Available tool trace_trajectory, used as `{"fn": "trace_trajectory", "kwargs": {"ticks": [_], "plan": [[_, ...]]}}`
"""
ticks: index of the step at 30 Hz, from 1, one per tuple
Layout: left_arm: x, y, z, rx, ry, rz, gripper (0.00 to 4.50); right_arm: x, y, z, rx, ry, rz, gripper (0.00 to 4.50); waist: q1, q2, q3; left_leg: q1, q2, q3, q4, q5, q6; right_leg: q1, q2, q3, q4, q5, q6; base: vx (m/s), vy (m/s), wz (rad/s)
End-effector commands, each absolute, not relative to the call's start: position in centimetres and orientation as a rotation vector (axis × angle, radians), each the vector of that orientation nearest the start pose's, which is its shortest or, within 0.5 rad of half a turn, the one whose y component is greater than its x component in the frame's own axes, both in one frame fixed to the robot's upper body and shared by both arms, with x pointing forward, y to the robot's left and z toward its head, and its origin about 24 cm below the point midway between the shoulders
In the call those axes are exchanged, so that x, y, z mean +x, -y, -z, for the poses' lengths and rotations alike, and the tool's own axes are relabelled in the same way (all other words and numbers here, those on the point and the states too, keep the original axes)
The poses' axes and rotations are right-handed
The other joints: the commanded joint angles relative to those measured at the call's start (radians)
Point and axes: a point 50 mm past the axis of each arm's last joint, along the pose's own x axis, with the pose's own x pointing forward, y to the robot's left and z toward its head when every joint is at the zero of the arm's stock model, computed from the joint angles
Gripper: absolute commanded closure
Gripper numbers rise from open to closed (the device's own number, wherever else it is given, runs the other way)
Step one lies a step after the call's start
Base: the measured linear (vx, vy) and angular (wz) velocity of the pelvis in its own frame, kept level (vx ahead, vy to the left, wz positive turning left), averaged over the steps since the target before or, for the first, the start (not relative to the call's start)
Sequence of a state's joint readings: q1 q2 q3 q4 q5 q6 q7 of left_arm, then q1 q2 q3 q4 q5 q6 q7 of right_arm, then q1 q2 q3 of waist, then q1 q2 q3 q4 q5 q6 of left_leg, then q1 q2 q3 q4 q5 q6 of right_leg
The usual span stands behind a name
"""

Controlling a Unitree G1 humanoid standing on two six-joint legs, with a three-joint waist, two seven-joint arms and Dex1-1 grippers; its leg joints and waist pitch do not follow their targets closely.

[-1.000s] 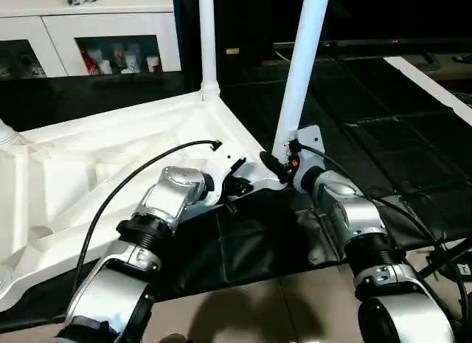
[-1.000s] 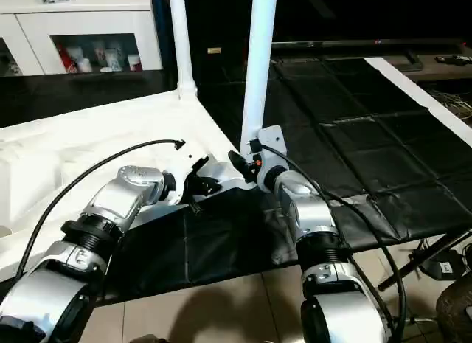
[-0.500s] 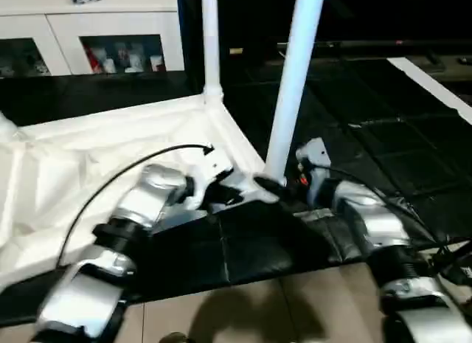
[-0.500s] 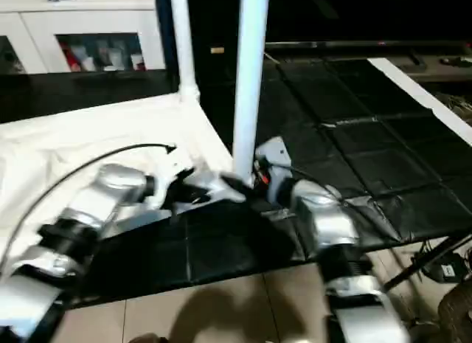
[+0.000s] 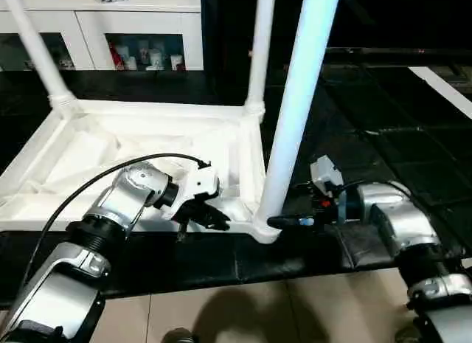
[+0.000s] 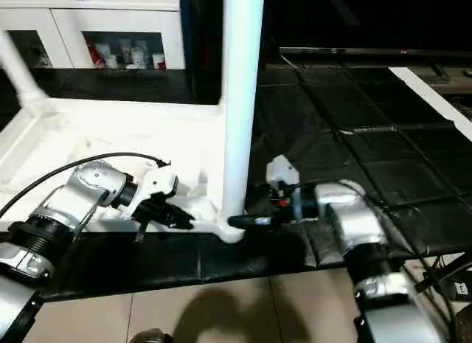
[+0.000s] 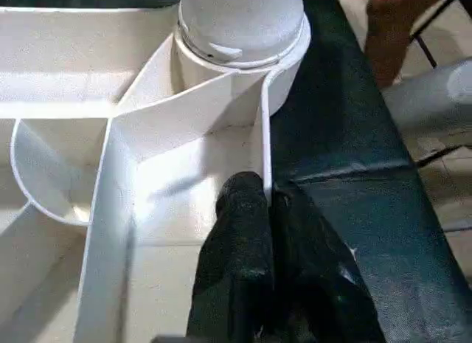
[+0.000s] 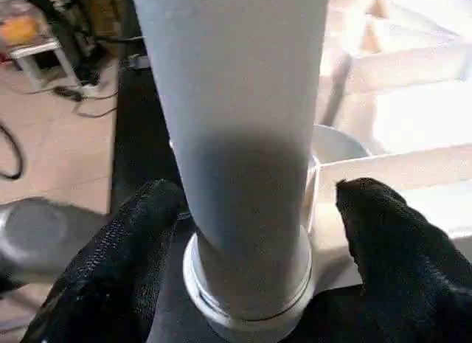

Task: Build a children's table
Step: Rotate leg to tighten

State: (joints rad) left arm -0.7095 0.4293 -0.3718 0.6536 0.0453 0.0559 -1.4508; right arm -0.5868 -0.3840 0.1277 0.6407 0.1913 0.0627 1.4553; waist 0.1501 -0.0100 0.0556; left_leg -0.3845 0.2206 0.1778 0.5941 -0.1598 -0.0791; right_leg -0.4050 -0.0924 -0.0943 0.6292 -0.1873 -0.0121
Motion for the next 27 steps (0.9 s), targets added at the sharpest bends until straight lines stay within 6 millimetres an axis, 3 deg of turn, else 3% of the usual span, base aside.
{"fn": "trace_trajectory", "kwargs": {"ticks": [1,2,15,27], "plan": [[32.2,-12.9,-7.9,0.591,-0.517,1.636,4.5,31.2,15.8,-7.2,-0.122,-0.308,-1.515,1.24,-0.005,-0.003,-0.075,0.021,0.019,0.002,-0.065,-0.207,0.039,0.053,-0.058,0.05,-0.07,-0.152,-0.242,0.0,0.0,0.0],[32.3,-12.8,-8.0,0.591,-0.515,1.636,4.5,31.2,15.7,-7.2,-0.126,-0.314,-1.529,1.24,-0.006,-0.008,-0.076,0.021,0.018,0.003,-0.064,-0.205,0.042,0.053,-0.057,0.05,-0.07,-0.15,-0.241,0.0,0.0,0.0],[32.5,-12.9,-7.9,0.594,-0.505,1.626,4.5,31.1,15.2,-7.1,-0.107,-0.338,-1.593,2.43,-0.004,-0.009,-0.077,0.019,0.019,0.002,-0.063,-0.183,0.046,0.053,-0.057,0.049,-0.067,-0.142,-0.241,0.0,0.0,0.0],[33.4,-12.3,-8.0,0.491,-0.487,1.512,4.5,30.9,14.6,-6.7,-0.038,-0.336,-1.57,2.56,0.001,-0.005,-0.076,0.022,0.018,0.003,-0.062,-0.192,0.043,0.051,-0.056,0.05,-0.069,-0.148,-0.244,0.0,0.0,0.0]]}}
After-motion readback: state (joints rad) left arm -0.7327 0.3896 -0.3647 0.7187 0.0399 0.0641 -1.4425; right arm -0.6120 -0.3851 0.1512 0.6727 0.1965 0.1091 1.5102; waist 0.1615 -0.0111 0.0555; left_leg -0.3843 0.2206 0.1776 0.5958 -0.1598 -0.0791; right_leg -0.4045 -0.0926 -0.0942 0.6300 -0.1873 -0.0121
